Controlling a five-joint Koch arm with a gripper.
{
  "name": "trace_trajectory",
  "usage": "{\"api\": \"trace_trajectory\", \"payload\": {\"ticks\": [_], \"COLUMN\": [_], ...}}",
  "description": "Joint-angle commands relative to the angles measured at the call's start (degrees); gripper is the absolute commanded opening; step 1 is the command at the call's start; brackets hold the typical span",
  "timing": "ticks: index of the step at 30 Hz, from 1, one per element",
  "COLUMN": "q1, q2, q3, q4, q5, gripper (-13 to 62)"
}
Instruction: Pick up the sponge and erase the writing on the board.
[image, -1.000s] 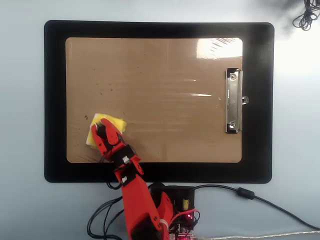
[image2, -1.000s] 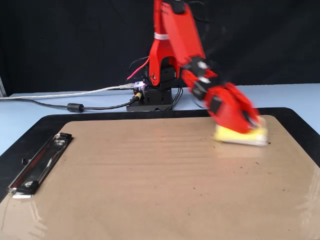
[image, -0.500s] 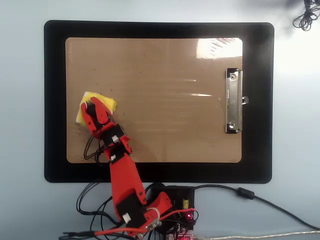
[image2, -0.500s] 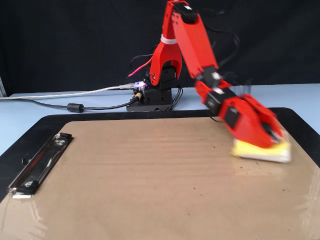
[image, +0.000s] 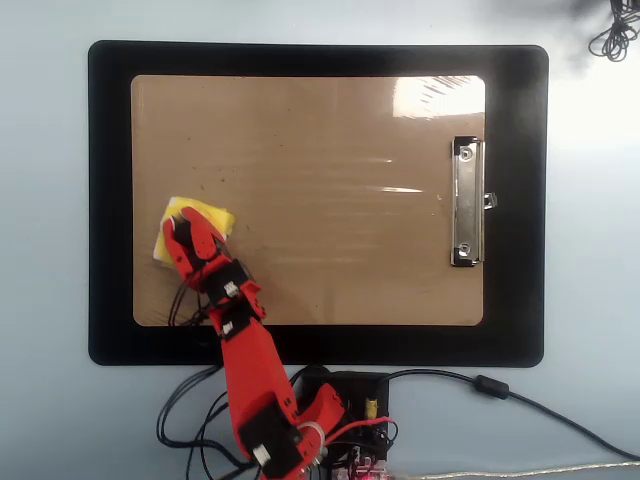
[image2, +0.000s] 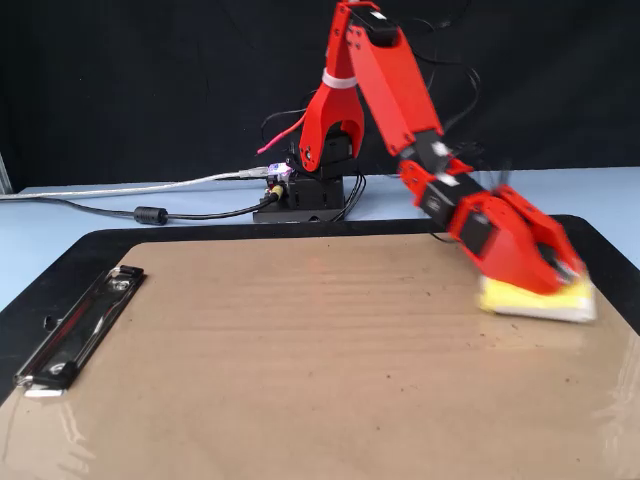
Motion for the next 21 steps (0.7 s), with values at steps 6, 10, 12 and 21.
{"api": "trace_trajectory", "payload": {"ticks": [6,10,12,21], "q1": [-1.5,-1.2,-1.3,-2.4], "q2": [-10.5,-13.1,-4.6,-21.9], "q3": [-14.9,-18.5,-10.1,-25.2], "q4": [1.2,0.7,1.0,-1.4], "q5": [-0.3,-0.2,-0.2,-0.6], "gripper": [-7.9,-7.9,-7.9,-7.9]}}
